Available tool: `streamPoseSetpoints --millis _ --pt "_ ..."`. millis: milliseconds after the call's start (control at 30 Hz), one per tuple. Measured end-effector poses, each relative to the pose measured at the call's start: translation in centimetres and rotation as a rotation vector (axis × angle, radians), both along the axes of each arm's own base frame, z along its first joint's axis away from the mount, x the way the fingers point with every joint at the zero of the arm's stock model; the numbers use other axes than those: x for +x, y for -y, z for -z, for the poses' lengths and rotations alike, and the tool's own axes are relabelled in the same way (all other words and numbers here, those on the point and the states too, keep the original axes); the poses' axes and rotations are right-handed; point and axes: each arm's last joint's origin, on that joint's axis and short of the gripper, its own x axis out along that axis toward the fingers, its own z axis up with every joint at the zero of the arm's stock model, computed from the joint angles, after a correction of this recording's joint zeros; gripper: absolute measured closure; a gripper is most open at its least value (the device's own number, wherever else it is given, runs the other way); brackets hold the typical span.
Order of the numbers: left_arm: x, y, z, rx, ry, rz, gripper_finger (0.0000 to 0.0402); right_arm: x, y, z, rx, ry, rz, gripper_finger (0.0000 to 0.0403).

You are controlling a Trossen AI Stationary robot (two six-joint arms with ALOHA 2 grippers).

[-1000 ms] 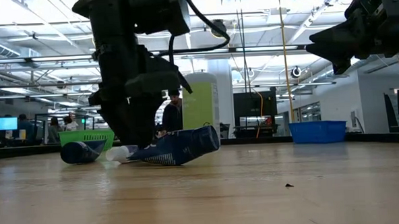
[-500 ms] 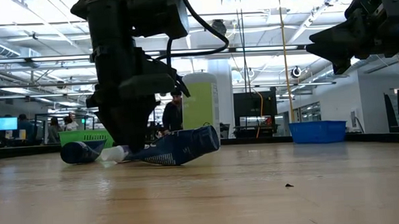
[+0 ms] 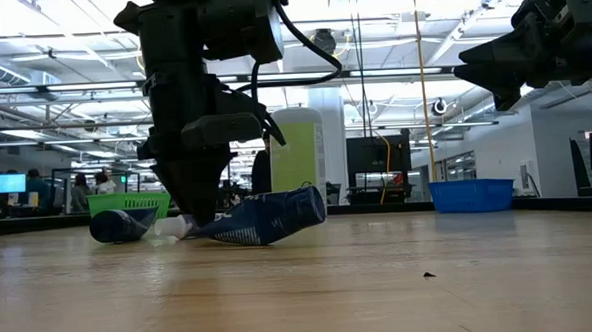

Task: Pick & Place Travel size toiletries
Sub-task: Put the white toothpaste into the red bin

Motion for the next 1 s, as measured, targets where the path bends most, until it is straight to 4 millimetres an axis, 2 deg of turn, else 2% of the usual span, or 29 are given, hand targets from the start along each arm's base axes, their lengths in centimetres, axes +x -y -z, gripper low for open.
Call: streamPoseSetpoints --millis 300,567,833,1000 --pt "0.3 0.0 -0.1 0.013 0.023 0.065 0.0393 0.0 0.0 0.1 0.000 -0.008 0.000 0.0268" --pt "0.1 0.0 -0.6 0.013 0.018 0.147 0.0395 0.0 0.0 0.1 0.000 -0.010 0.000 0.0268" --pt "-2.0 0.7 -4.6 0.009 0.044 0.179 0.0398 0.0 0.0 0.1 0.000 -0.015 0.000 0.0268" --pt "-5.0 2.2 -8.1 -0.022 0.057 0.165 0.0396 0.0 0.0 0.1 0.000 -0.016 0.000 0.0268"
